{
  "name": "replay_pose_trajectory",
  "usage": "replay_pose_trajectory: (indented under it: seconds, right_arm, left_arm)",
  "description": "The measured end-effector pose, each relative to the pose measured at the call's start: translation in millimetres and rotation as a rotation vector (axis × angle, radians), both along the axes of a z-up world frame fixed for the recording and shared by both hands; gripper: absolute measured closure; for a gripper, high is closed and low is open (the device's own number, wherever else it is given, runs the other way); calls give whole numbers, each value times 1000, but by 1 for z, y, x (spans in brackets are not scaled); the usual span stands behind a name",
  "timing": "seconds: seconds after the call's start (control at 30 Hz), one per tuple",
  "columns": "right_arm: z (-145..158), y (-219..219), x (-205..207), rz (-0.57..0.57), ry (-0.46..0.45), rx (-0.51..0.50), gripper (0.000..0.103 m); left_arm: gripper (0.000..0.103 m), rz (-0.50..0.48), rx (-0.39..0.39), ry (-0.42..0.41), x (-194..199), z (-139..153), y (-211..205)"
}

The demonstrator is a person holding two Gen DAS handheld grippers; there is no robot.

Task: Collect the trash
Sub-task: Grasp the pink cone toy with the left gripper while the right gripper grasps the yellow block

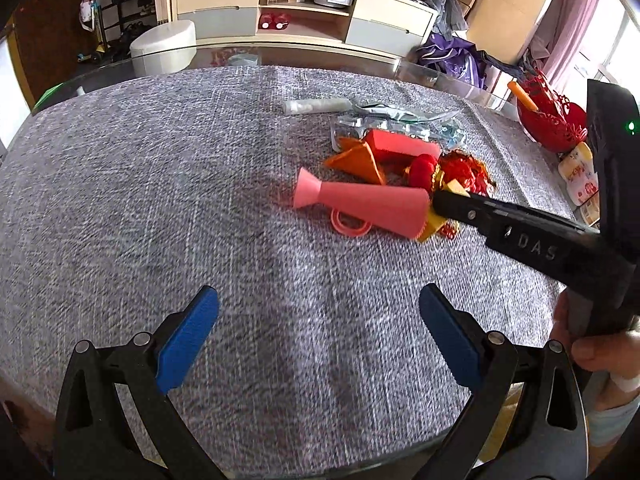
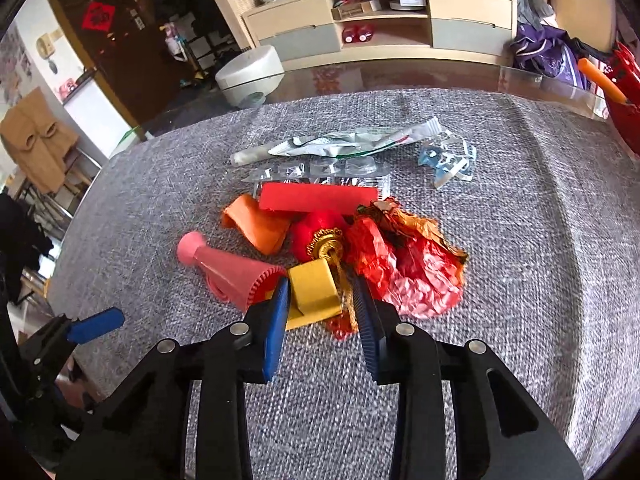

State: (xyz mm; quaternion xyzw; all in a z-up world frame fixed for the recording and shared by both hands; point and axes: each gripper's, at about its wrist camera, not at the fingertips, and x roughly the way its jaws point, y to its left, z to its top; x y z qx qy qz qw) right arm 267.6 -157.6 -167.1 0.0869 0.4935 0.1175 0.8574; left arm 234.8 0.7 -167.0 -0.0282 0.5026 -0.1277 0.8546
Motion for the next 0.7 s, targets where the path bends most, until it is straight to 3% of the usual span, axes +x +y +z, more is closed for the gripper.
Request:
replay_pose_trajectory:
  seconds: [0.13, 0.23, 0.5, 0.7]
  right_arm:
    - [0, 0, 3, 7, -9, 7, 69]
    - [3, -2, 1, 14, -17, 15, 81]
    - [31, -31, -6, -23, -65, 64, 81]
    - [31, -50, -7, -65, -59, 71, 81]
  left_arm:
    - [8, -5, -4, 1, 12, -2, -4]
    - [8, -10, -7, 4, 18, -4, -7]
    - [8, -40, -6, 4, 35, -8, -23]
    - [8, -76, 21, -10, 48, -11, -42]
